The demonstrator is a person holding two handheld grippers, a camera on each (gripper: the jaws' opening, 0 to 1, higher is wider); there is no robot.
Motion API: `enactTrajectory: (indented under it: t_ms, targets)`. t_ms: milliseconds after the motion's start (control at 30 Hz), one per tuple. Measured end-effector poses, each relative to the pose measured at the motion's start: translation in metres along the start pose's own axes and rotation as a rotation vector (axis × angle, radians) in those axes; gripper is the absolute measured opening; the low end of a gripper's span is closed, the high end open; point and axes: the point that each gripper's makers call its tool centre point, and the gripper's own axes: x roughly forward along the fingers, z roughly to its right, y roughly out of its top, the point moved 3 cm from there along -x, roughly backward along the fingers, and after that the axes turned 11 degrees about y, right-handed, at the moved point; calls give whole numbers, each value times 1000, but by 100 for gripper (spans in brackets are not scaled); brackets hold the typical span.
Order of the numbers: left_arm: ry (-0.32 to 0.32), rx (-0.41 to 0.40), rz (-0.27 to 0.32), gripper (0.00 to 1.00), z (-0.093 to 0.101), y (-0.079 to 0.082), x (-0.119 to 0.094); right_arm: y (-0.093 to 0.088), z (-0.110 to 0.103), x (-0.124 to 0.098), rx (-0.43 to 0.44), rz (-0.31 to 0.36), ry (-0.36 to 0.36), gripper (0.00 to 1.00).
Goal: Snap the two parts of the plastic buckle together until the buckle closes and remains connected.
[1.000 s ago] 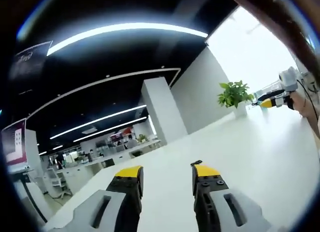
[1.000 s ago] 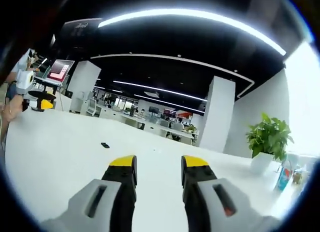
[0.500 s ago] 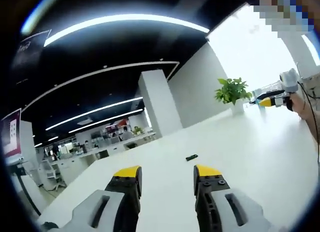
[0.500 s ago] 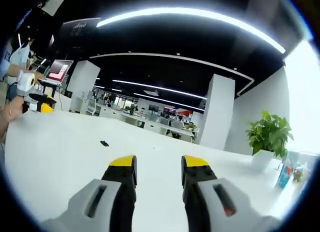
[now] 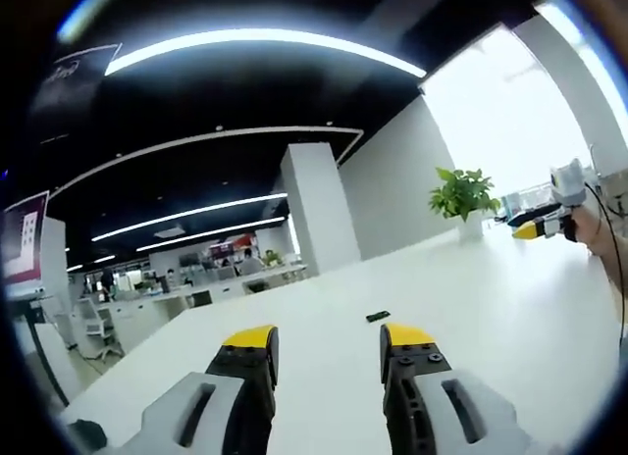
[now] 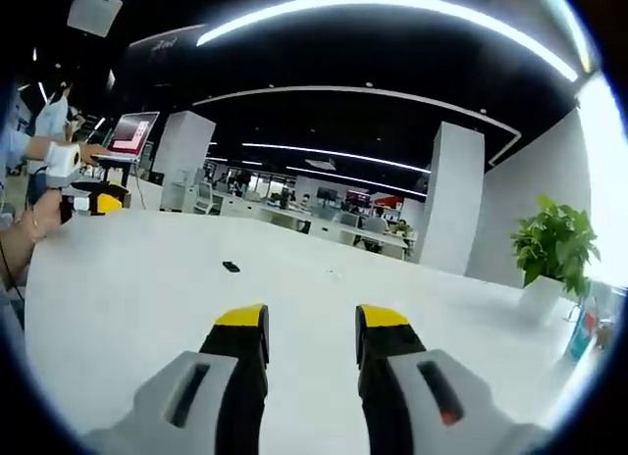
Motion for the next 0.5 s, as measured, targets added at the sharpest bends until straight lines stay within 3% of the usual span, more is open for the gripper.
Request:
enactTrajectory:
  t_ms: [133,333,500]
  targets:
    - [-10,6,-25,41,2,-4,3,5,2,-3,-36,21,-28,35]
    - [6,9,-16,41,1,-4,2,4,1,-3,-68,-1,-25,35]
    - [21,11,-10,41,-2,-4,1,3,11,-7,-96,-25,-93,35]
